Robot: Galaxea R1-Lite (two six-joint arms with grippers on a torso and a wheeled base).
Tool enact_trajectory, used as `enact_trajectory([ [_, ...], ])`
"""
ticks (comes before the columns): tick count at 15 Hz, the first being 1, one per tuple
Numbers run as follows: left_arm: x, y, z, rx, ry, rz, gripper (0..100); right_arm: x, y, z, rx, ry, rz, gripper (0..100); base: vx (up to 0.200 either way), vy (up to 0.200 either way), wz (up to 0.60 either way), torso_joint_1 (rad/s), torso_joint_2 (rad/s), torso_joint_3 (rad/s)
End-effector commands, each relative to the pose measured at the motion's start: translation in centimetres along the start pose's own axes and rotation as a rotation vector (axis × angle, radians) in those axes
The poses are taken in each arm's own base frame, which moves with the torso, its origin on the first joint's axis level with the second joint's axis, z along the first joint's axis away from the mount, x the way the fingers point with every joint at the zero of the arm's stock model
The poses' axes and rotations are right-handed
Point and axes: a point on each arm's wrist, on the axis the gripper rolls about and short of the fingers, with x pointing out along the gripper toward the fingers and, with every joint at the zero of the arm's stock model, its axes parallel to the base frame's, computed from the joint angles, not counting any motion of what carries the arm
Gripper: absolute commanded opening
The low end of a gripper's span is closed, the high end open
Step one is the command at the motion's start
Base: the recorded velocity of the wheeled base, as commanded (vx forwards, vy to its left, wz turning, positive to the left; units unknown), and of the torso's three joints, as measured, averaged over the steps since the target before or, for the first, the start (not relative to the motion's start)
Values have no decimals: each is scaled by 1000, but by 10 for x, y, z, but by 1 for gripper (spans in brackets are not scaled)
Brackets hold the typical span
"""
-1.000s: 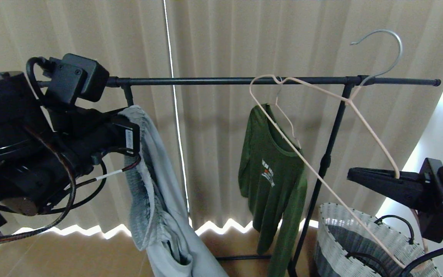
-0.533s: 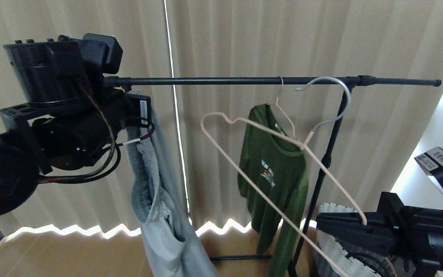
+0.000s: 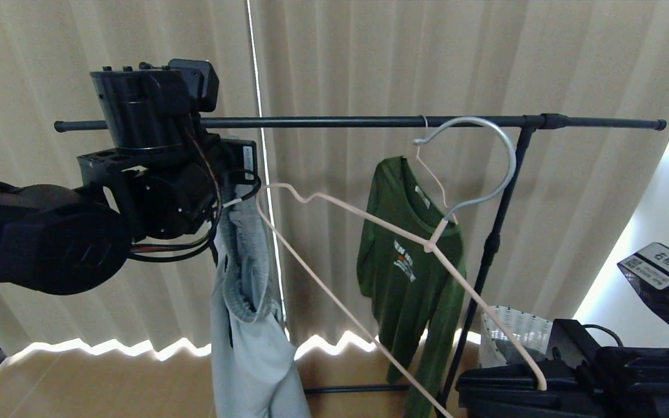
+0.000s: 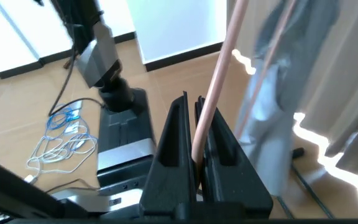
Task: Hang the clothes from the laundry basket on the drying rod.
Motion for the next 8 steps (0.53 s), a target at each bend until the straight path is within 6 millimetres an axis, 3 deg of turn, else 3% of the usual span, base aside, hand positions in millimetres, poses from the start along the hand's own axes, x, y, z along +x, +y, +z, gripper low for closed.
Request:
enact_trajectory([
  [1, 2, -2, 0, -3, -1, -2, 0, 9, -7, -4, 18, 24, 0, 0, 0, 0, 0, 0, 0, 0],
  [5, -2, -5, 5, -12, -16, -14, 0, 23, -18, -8, 17, 21, -2, 0, 0, 0, 0, 0, 0, 0],
  [8, -4, -4, 5, -19, -14, -16, 0, 34, -38, -10, 18, 5, -39, 0, 0, 0, 0, 0, 0, 0],
])
